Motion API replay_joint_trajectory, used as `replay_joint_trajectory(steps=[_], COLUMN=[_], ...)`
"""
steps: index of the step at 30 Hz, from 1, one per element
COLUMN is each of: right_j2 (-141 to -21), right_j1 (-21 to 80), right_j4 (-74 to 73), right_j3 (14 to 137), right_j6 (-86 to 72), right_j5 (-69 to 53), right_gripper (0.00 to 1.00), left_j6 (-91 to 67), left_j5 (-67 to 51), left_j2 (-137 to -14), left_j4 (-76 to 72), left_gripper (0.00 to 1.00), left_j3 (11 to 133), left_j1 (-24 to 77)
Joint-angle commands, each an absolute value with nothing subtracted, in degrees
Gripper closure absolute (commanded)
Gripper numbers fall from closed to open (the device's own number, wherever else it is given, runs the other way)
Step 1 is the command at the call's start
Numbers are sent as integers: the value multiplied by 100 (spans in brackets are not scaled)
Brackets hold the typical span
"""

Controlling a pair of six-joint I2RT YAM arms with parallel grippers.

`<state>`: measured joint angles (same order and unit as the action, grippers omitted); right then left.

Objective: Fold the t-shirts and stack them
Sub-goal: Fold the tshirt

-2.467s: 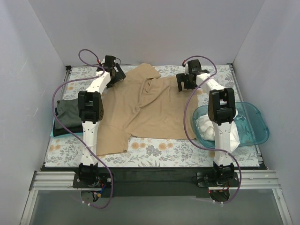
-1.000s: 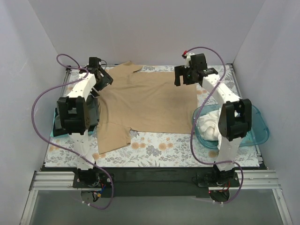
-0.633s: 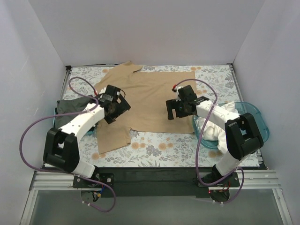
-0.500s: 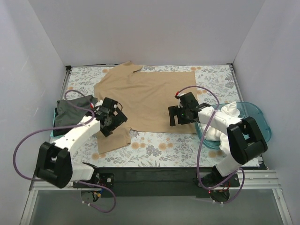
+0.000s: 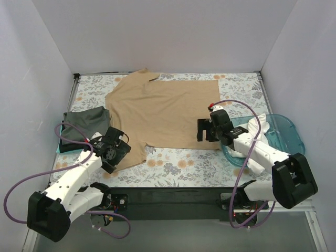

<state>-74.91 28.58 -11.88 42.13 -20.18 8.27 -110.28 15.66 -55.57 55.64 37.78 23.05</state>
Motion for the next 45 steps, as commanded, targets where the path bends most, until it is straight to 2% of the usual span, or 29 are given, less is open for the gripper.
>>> replay_joint_trajectory(steps=[1,11,15,20,24,26,29,30,40,45], right_j2=[-7278,-6952,-7057,-7374,-7435,-7418,-7365,-7391,-8086,-8191], right_j1=[2610,2751,2935,3646,4200,4306,4307,4307,4315,4324], right_j4=[-1872,-1714,-1705,-1767,-1705,-1679,-1679,-1705,-2004,-2197], right_j3=[4008,4122,4210,4385,4421,4430,4421,4377,4614,4667], right_j6=[-1830,-1081,-600,-18,500,597,781,982,1406,1433], right_j5=[1531,572,405,790,1291,1450,1617,1565,2276,1926], right_gripper=[2,2,2,2,2,2,2,2,5,10], left_j6=[-11793,-12463,-12577,-12533,-12455,-12367,-12156,-11973,-11751,-11654], left_j5=[1916,1987,2021,2197,2425,2417,2391,2452,2786,2891], left_j2=[-5545,-5941,-6160,-6679,-7241,-7347,-7400,-7392,-6320,-6170], left_j4=[6072,6100,5688,5098,5072,4958,4721,4668,4773,4895], left_gripper=[3,9,21,43,47,54,81,100,100,100], left_j3=[3657,3270,2954,3067,3304,3340,3340,3392,3419,3576], left_j1=[2329,2329,2329,2312,2250,2189,2074,1996,1986,1986])
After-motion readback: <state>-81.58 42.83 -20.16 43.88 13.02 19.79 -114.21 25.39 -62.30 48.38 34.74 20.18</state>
